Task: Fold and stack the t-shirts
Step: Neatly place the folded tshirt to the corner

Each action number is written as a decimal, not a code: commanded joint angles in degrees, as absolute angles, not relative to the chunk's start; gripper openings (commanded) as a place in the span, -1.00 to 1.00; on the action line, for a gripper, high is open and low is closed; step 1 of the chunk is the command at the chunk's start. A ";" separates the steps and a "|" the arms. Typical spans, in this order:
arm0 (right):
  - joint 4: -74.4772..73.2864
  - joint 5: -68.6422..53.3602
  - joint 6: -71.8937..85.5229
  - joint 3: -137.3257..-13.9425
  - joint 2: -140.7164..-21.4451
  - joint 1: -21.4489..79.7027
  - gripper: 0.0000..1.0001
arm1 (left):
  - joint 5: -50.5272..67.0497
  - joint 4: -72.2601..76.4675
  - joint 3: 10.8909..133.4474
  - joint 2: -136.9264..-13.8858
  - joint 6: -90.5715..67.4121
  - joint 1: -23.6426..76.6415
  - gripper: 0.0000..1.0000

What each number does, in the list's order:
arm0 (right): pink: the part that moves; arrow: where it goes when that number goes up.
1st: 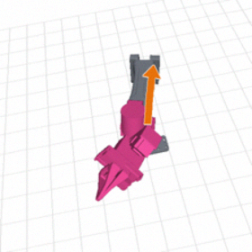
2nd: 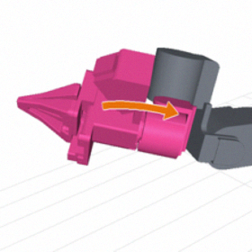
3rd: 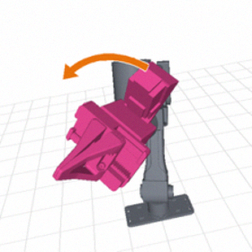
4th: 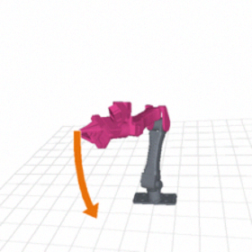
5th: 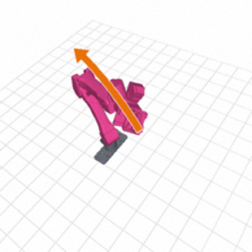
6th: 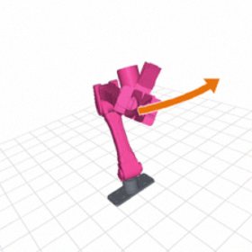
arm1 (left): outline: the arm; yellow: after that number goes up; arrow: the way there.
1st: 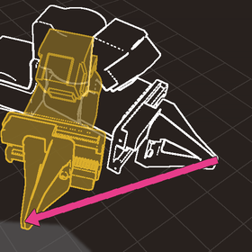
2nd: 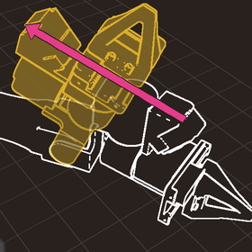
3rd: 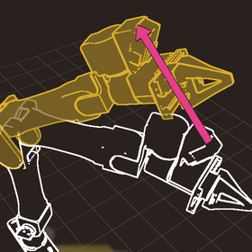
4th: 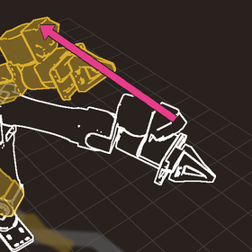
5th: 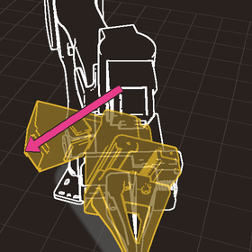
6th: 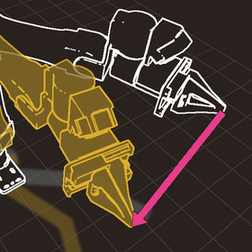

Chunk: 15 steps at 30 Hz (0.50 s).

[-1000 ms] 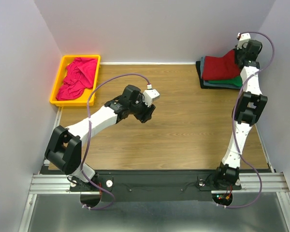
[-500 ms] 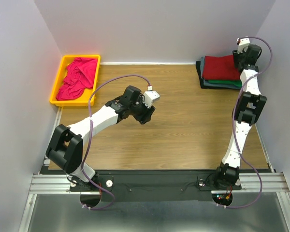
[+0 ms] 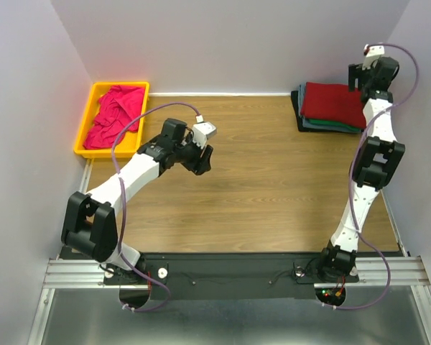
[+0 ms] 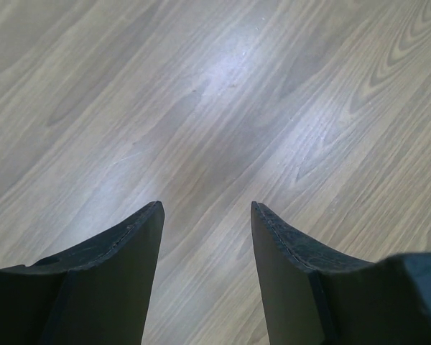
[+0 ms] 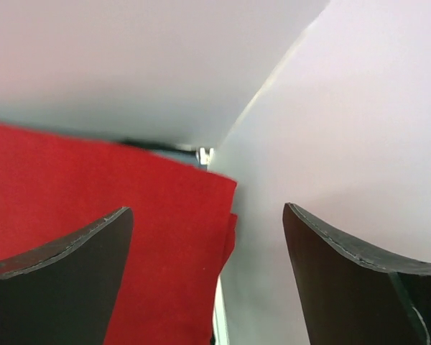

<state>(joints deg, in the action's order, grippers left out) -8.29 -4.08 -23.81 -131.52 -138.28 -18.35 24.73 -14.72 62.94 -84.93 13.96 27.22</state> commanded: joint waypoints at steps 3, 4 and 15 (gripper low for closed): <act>-4.30 -8.16 -14.78 -124.57 -123.78 -18.81 0.81 | 29.53 -14.68 62.93 -78.49 13.36 25.49 0.27; -4.83 -11.65 -14.07 -123.15 -122.18 -18.72 0.84 | 30.49 -14.94 62.67 -77.70 13.27 24.53 0.28; -33.91 -29.00 -9.14 -112.09 -107.86 -15.82 1.00 | 36.30 -17.22 63.02 -72.60 11.43 15.83 0.74</act>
